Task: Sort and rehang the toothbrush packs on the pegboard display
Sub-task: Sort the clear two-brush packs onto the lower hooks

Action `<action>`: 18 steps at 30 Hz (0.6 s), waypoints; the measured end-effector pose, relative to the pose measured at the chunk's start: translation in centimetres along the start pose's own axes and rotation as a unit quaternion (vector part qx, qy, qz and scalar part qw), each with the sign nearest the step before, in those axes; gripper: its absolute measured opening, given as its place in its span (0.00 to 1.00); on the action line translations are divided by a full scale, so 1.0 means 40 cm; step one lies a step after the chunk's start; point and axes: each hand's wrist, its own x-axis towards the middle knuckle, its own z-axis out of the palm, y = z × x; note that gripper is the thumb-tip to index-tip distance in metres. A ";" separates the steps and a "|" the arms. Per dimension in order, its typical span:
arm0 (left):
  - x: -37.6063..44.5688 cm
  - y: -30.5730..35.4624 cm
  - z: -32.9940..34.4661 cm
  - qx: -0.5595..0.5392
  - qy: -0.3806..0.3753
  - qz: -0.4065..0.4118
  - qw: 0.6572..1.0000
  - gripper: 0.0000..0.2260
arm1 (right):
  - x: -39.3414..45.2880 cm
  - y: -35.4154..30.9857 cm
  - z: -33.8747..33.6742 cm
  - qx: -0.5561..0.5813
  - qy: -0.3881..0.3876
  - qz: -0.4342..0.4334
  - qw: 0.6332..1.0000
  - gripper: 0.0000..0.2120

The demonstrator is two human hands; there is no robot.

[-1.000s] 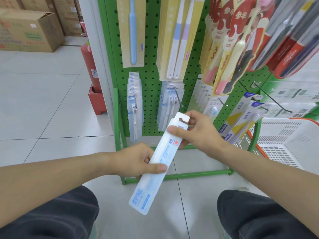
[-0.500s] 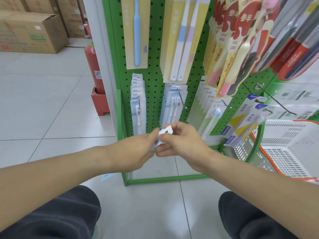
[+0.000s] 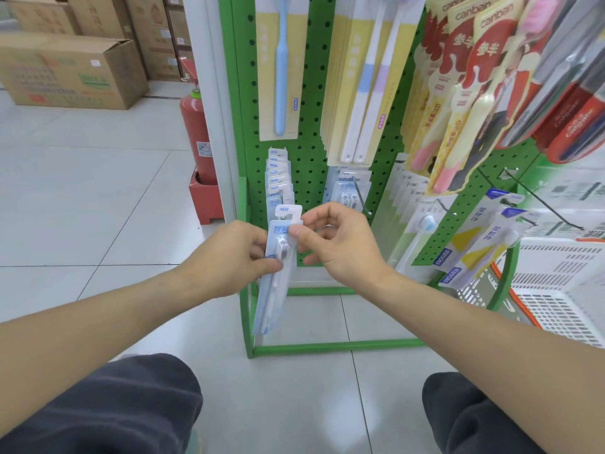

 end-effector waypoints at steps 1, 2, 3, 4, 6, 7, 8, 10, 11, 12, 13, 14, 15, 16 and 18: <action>0.002 -0.006 -0.002 -0.004 0.000 -0.006 1.000 0.01 | 0.006 0.003 0.005 -0.008 0.002 -0.004 1.000 0.09; 0.005 -0.013 -0.002 -0.012 -0.001 -0.010 1.000 0.02 | 0.010 0.007 0.011 -0.015 0.004 -0.006 1.000 0.09; 0.006 -0.016 -0.002 -0.019 -0.004 -0.012 1.000 0.02 | 0.015 0.010 0.016 -0.021 0.005 -0.007 1.000 0.08; 0.006 -0.017 0.001 -0.031 -0.007 -0.012 0.999 0.04 | 0.018 0.014 0.021 -0.026 0.008 -0.005 1.000 0.08; 0.009 -0.017 0.007 -0.055 -0.003 -0.010 0.998 0.07 | 0.024 0.020 0.028 -0.036 0.016 0.001 0.999 0.08; 0.012 -0.015 0.011 -0.063 0.001 -0.007 0.998 0.07 | 0.028 0.023 0.031 -0.040 0.022 0.002 0.999 0.08; 0.016 -0.016 0.015 -0.069 0.007 -0.006 0.998 0.07 | 0.032 0.026 0.034 -0.043 0.028 0.001 0.999 0.08; 0.023 -0.019 0.018 -0.089 0.020 -0.005 0.996 0.09 | 0.039 0.032 0.038 -0.052 0.037 -0.001 0.998 0.08; 0.028 -0.023 0.018 -0.093 0.022 -0.005 0.995 0.11 | 0.041 0.035 0.039 -0.056 0.040 0.001 0.998 0.07; 0.033 -0.031 0.018 -0.094 0.025 -0.005 0.995 0.11 | 0.041 0.039 0.039 -0.059 0.043 0.006 0.997 0.07; 0.037 -0.037 0.017 -0.092 0.029 -0.005 0.995 0.11 | 0.040 0.044 0.036 -0.061 0.047 0.015 0.997 0.06; 0.042 -0.041 0.016 -0.090 0.033 -0.004 0.995 0.11 | 0.038 0.051 0.032 -0.063 0.053 0.027 0.996 0.05; 0.046 -0.045 0.015 -0.091 0.035 -0.006 0.995 0.11 | 0.035 0.059 0.023 -0.064 0.061 0.044 0.995 0.04; 0.052 -0.045 0.016 -0.093 0.040 -0.008 0.995 0.11 | 0.031 0.067 0.011 -0.066 0.070 0.061 0.994 0.03; 0.063 -0.049 0.019 -0.097 0.051 -0.020 0.994 0.13 | 0.031 0.089 -0.020 -0.067 0.098 0.090 0.989 0.02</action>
